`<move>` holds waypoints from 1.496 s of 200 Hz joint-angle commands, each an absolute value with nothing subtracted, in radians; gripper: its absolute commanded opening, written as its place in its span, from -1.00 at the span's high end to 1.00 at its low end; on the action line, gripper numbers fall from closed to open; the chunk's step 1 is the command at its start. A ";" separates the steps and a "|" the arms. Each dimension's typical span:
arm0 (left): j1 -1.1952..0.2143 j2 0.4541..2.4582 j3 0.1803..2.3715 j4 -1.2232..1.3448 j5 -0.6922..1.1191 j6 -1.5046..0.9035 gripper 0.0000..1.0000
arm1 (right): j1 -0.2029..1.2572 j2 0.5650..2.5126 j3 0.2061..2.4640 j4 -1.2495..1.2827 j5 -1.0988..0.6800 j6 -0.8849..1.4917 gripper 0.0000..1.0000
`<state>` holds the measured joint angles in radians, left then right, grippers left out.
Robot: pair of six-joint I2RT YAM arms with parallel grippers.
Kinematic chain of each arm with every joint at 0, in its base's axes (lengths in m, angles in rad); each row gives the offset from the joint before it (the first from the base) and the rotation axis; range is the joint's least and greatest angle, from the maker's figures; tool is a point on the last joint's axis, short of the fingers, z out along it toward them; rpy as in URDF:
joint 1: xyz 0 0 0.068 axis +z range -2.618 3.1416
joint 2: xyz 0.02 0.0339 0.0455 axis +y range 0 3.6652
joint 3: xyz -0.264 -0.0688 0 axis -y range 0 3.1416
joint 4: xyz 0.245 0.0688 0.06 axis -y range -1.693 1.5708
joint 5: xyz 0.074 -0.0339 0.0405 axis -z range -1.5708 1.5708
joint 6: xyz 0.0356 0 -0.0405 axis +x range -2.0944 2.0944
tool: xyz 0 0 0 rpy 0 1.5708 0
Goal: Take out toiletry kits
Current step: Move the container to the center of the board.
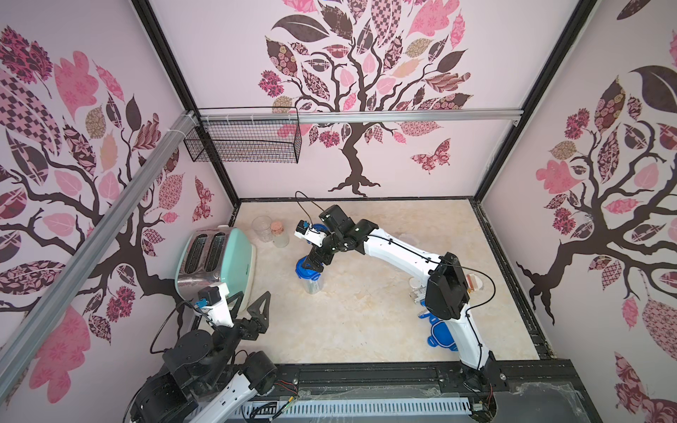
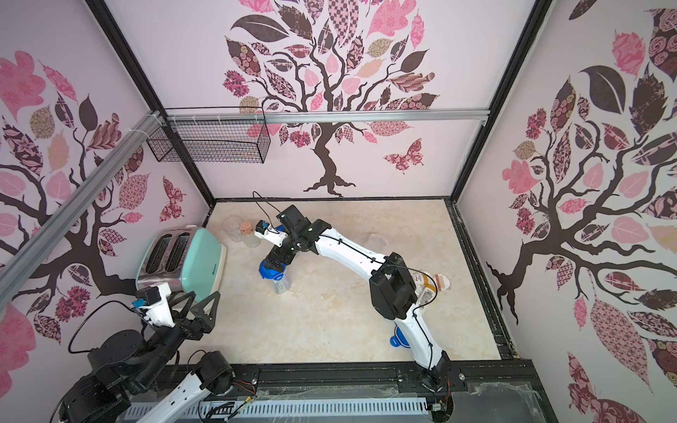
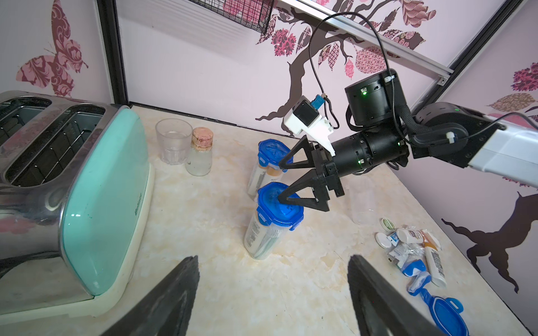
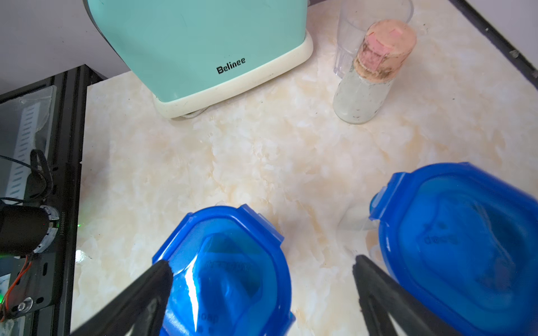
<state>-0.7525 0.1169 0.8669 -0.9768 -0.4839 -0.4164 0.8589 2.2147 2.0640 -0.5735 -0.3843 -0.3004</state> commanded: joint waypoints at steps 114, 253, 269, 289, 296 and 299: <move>-0.747 0.161 0.859 -0.951 -0.453 -0.394 -0.81 | 0.891 2.248 2.138 -0.692 -0.421 -0.319 -0.99; -0.744 0.172 0.857 -0.948 -0.453 -0.393 -0.83 | 0.933 2.296 2.127 -0.690 -0.280 -0.361 -0.99; -0.744 0.175 0.857 -0.948 -0.453 -0.394 -0.83 | 0.935 2.290 2.125 -0.675 -0.285 -0.353 -0.99; -0.744 0.174 0.857 -0.949 -0.454 -0.394 -0.83 | 0.935 2.269 2.111 -0.644 -0.289 -0.341 -0.99; -0.744 0.175 0.857 -0.949 -0.454 -0.394 -0.83 | 0.937 2.262 2.104 -0.631 -0.286 -0.335 -0.99; -0.744 0.174 0.857 -0.948 -0.454 -0.394 -0.83 | 0.936 2.258 2.102 -0.625 -0.284 -0.333 -0.99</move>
